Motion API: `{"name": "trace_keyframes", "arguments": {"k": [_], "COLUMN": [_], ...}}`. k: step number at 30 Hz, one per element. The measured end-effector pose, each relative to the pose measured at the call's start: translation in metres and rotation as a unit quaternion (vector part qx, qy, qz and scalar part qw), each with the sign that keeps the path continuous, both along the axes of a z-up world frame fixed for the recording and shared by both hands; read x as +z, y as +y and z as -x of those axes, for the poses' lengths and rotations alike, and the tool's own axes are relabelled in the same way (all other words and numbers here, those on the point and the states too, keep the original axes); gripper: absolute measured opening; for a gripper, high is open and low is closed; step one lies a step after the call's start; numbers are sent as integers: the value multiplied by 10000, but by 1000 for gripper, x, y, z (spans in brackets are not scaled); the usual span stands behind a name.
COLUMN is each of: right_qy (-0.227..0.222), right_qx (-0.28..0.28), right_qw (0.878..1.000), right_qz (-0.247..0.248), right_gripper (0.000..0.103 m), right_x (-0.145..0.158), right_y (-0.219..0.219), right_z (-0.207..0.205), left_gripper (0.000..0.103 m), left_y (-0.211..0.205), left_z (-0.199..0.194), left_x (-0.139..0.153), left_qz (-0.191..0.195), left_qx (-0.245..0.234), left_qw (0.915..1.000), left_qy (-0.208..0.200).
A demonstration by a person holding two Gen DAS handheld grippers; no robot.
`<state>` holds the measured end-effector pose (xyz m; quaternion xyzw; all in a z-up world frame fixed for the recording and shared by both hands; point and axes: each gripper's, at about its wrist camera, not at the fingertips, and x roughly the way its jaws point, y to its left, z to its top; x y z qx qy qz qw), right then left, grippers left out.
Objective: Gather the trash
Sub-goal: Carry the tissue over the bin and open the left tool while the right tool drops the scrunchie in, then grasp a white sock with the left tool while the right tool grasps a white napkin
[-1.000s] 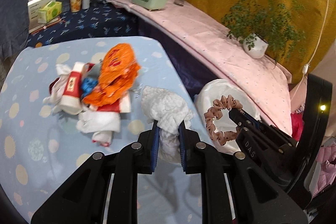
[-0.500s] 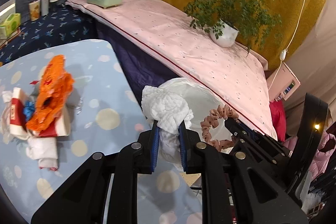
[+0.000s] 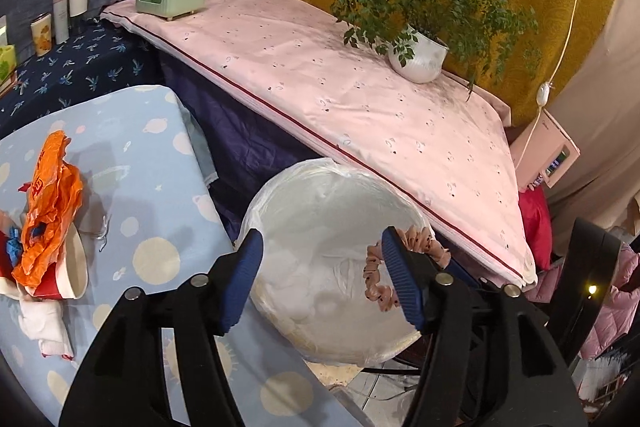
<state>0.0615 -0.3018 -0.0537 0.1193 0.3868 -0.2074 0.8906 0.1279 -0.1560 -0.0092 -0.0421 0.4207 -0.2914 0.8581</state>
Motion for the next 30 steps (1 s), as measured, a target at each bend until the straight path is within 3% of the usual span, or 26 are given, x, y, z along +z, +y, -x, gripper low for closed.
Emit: {"name": "trace_keyframes", "arguments": {"k": [11,30], "right_qy": [-75,-304], "right_qx": [-40,641], "right_qw": [9999,9974], "right_qz": [146,97], "right_gripper": [42,49], "right_x": [9,34], "right_y": [8,75], "right_z": [-1,1], "left_gripper": [62,67], "left_y": [25,117], "left_z": [4,12], "left_x": [7,5], "left_qz": [-103,-139], "left_qx": [327,1281], "left_qw": [9993,9915], "left_qy": [-178,-192]}}
